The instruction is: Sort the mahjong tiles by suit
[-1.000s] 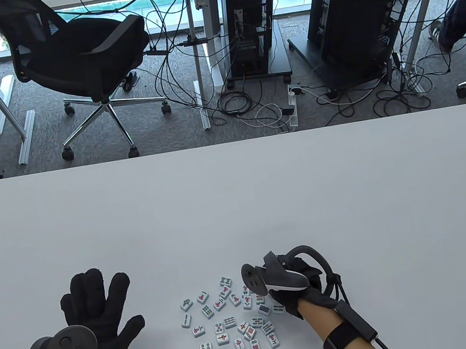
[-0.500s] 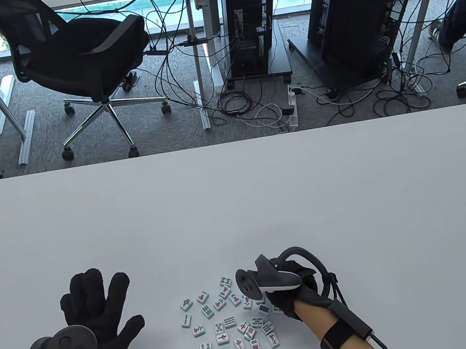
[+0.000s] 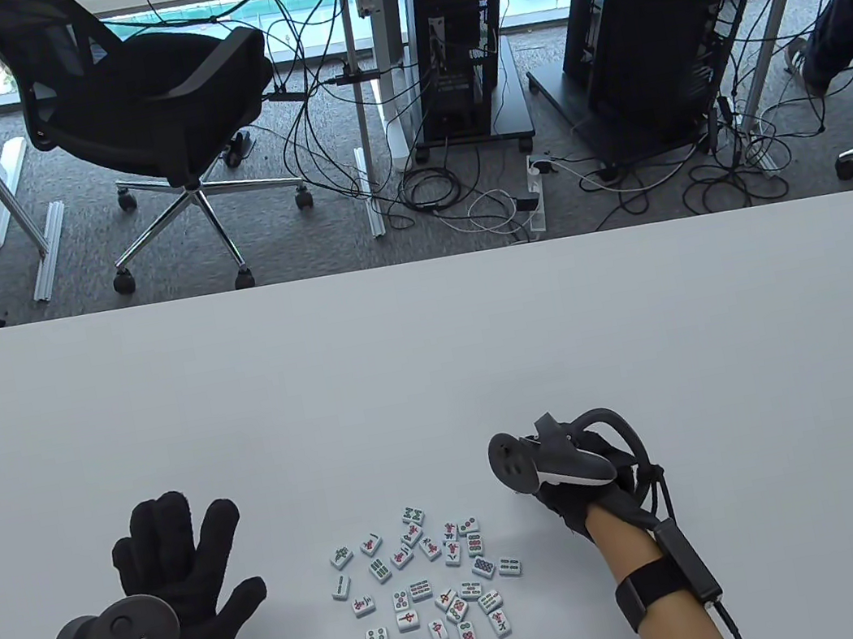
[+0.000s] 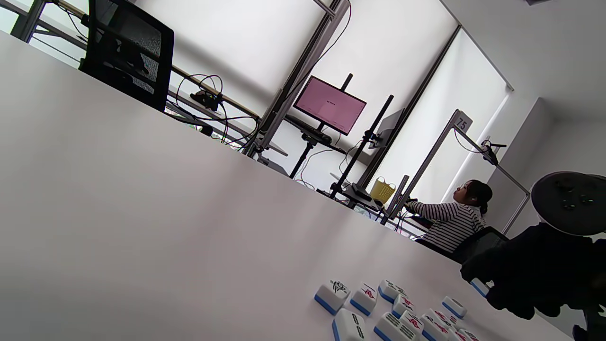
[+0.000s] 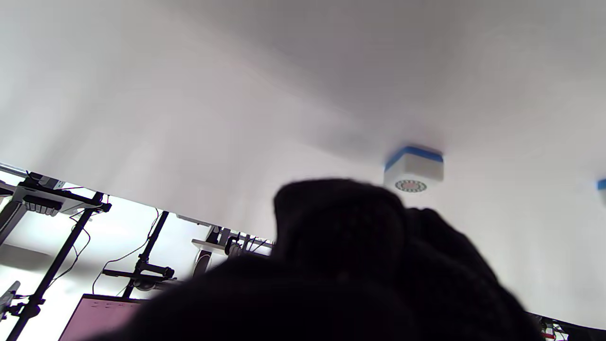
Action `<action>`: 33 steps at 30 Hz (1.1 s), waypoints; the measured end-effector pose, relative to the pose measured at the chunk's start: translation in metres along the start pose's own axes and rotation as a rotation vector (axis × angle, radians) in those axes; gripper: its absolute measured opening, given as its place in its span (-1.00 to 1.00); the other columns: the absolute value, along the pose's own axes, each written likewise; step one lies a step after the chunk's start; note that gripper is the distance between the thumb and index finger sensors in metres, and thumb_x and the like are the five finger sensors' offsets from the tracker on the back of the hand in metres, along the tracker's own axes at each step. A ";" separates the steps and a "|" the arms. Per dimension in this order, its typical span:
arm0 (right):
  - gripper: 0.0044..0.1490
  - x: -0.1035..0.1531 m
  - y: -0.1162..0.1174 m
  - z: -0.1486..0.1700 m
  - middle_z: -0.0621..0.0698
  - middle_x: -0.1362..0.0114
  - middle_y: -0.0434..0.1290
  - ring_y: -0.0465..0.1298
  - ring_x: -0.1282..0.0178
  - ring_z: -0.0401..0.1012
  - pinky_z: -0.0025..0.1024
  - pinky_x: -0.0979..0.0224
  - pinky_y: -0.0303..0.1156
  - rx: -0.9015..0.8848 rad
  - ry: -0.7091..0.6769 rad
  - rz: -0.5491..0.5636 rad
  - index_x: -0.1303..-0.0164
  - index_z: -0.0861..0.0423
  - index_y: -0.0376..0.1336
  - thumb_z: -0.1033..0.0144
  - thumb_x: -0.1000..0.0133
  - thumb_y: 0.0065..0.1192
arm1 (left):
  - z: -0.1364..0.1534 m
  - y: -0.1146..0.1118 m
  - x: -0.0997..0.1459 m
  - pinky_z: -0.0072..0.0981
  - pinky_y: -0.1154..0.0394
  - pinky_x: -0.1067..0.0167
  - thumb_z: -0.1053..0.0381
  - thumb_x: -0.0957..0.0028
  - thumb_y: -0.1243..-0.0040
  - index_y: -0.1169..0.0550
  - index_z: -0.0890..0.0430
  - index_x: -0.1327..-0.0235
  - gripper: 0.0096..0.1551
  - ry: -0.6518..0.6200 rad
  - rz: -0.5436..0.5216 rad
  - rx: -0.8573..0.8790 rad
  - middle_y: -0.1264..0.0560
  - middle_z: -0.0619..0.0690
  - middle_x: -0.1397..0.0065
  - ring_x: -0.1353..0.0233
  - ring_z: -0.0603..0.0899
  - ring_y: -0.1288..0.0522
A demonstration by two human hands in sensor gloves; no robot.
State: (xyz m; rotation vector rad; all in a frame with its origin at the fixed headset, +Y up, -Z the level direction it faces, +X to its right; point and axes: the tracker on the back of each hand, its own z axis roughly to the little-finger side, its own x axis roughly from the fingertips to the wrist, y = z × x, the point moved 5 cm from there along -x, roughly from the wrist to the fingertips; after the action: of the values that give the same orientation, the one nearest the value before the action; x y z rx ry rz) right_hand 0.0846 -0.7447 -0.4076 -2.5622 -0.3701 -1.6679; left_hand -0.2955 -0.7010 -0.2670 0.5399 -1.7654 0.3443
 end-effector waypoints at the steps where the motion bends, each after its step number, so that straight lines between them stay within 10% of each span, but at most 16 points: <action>1: -0.26 -0.001 0.004 0.001 -0.05 0.40 0.65 0.54 0.67 -0.28 -0.44 0.56 0.53 0.015 0.002 -0.004 -0.16 0.28 0.35 0.18 0.16 0.45 | 0.000 0.000 0.000 0.17 0.63 -0.42 -0.61 0.03 0.18 0.14 -0.36 -0.60 -0.03 0.002 0.002 0.001 0.56 -0.34 -0.59 -0.62 -0.01 0.68; 24: -0.18 -0.006 0.013 -0.009 -0.04 0.27 0.65 0.56 0.57 -0.26 -0.42 0.47 0.56 -0.054 -0.003 -0.024 -0.35 0.18 0.22 0.16 0.10 0.40 | 0.003 0.001 -0.001 0.17 0.63 -0.42 -0.61 0.03 0.17 0.13 -0.36 -0.60 -0.03 0.018 0.001 0.011 0.56 -0.34 -0.60 -0.62 -0.01 0.68; 33: -0.26 -0.011 0.002 -0.070 -0.04 0.33 0.66 0.55 0.62 -0.27 -0.43 0.52 0.54 -0.103 -0.086 0.017 -0.25 0.18 0.33 0.07 0.09 0.34 | 0.001 0.000 -0.001 0.17 0.62 -0.42 -0.61 0.03 0.17 0.13 -0.36 -0.60 -0.03 0.012 0.011 0.004 0.56 -0.34 -0.59 -0.62 -0.01 0.68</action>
State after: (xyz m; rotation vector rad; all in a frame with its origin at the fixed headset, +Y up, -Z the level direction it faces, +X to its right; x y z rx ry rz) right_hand 0.0187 -0.7613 -0.3883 -2.7093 -0.2729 -1.6151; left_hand -0.2966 -0.7015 -0.2678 0.5301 -1.7569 0.3574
